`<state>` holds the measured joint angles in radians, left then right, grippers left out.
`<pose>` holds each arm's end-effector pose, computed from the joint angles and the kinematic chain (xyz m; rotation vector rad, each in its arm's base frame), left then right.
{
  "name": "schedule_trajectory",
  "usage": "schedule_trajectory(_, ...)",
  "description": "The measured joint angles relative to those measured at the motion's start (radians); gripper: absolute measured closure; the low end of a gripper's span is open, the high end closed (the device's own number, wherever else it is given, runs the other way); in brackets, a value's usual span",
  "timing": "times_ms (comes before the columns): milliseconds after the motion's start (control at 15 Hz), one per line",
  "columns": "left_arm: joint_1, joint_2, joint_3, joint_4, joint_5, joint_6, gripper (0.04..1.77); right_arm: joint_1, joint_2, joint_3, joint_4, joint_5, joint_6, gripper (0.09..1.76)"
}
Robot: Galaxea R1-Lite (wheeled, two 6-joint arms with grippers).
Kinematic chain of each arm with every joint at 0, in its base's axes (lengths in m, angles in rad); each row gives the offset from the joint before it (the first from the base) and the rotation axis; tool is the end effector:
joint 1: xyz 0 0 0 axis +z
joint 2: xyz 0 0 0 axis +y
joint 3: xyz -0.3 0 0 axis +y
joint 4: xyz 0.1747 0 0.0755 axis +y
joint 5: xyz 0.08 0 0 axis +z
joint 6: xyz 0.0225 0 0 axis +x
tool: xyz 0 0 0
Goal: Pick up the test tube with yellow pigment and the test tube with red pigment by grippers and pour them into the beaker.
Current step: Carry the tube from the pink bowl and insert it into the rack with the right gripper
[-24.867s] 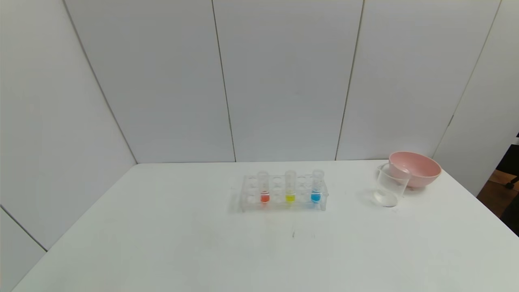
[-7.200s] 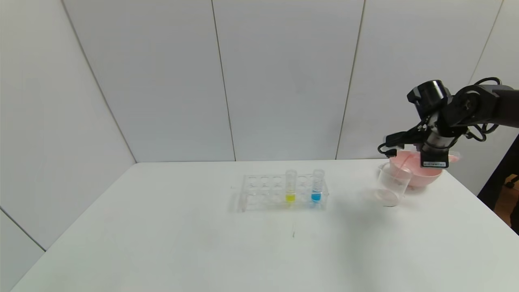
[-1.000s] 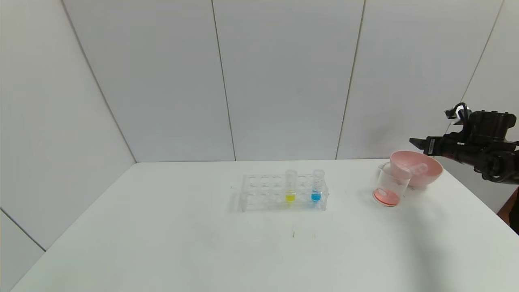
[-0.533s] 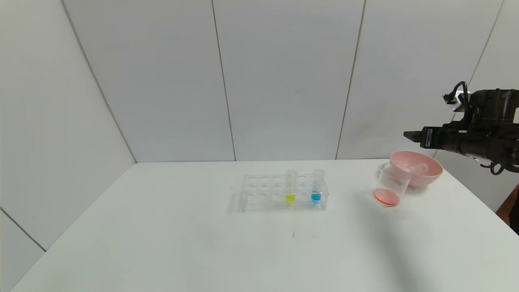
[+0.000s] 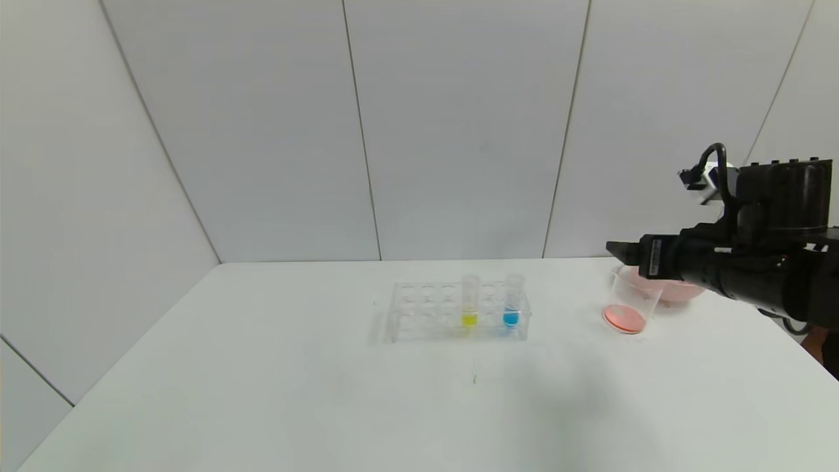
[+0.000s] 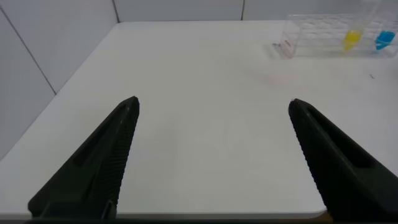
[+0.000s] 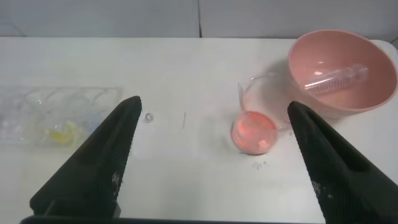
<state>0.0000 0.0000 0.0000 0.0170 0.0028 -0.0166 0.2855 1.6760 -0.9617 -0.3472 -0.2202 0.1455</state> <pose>-0.0228 0.0001 0.0738 -0.0166 0.0170 0.0029 0.2970 0.0821 0.2043 0.0521 0.3592 0.0385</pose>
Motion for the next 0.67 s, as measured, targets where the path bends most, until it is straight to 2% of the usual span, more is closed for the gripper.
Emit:
schedule_trajectory(200, 0.000, 0.000, 0.000, 0.000, 0.000, 0.000, 0.09, 0.174, -0.046, 0.066, 0.003, -0.140, 0.060, 0.16)
schedule_trajectory(400, 0.000, 0.000, 0.000, 0.000, 0.000, 0.000, 0.09, 0.330, -0.036, 0.074, 0.000, -0.320, 0.114, 0.15)
schedule_trajectory(667, 0.000, 0.000, 0.000, 0.000, 0.000, 0.000, 0.09, 0.499, 0.028, 0.044, -0.001, -0.399, 0.168, 0.15)
